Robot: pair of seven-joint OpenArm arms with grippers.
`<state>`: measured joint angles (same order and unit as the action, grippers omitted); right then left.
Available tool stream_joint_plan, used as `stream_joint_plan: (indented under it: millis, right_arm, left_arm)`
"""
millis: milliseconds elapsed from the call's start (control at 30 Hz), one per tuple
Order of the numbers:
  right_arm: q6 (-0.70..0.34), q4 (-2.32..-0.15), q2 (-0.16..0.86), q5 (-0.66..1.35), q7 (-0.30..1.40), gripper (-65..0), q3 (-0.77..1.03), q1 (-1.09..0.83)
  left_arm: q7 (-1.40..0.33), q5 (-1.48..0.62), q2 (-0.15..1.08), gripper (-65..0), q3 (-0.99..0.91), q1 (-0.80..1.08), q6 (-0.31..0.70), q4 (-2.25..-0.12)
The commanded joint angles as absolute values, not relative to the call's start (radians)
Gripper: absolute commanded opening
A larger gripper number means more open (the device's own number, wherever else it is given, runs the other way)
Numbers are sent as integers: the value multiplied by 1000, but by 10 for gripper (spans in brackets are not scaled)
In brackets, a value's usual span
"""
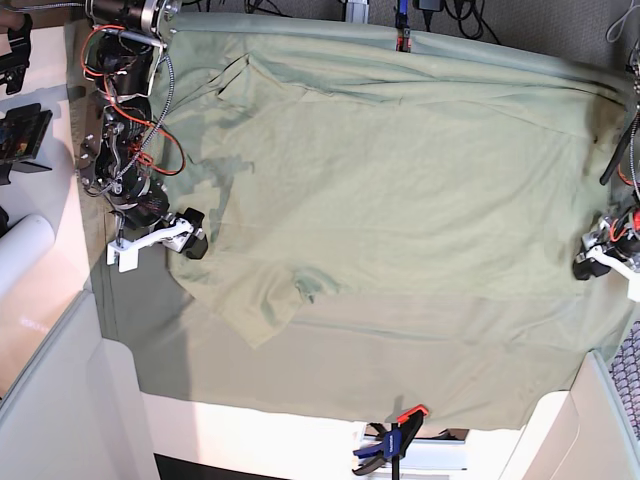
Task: Fold the T-shirt properly
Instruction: 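Grasp the shirt's folded side again with both grippers, then pull the grasped fabric with both grippers to fold it over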
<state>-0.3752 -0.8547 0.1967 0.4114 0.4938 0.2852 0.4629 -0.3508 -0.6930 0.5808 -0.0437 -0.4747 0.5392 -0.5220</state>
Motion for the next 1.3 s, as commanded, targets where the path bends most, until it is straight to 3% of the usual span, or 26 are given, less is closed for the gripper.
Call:
stream_joint_plan:
  millis: [0, 133, 600, 733, 800, 867, 900, 933, 1100, 1267]
  right_arm:
    - [-366, -864, 208, 401, 514, -260, 286, 479]
    - [-366, -864, 208, 405, 511, -260, 286, 479]
    - [-366, -864, 208, 404, 448, -261, 286, 491]
    - [-366, -864, 207, 403, 444, -266, 286, 492]
    - [-366, -864, 207, 403, 440, -333, 286, 493]
    - [-366, -864, 208, 403, 416, -501, 286, 492]
    - [-366, -864, 208, 404, 410, -599, 286, 493]
    - [-366, -864, 208, 403, 407, -650, 286, 493]
    - [-368, -890, 222, 400, 449, -650, 286, 491]
    - [-372, -1068, 253, 438, 537, -650, 286, 423]
  left_arm:
    - [-372, -691, 588, -290, -41, -496, 549, -531]
    - [-405, -693, 572, -291, -41, -499, 627, -532]
    - [-468, -812, 563, -296, -41, -499, 698, -532]
    - [-468, -811, 563, -450, -41, -498, 698, -532]
    - [-467, -811, 563, -537, -41, -499, 698, -532]
    - [-451, -807, 564, -629, -41, -499, 698, -532]
    - [-444, -799, 566, -650, -41, -499, 698, -532]
    - [-437, -790, 567, -650, -41, -499, 698, -532]
    - [-473, -813, 595, -650, -41, -503, 698, -554]
    - [-602, -945, 653, -650, -41, -430, 698, -731]
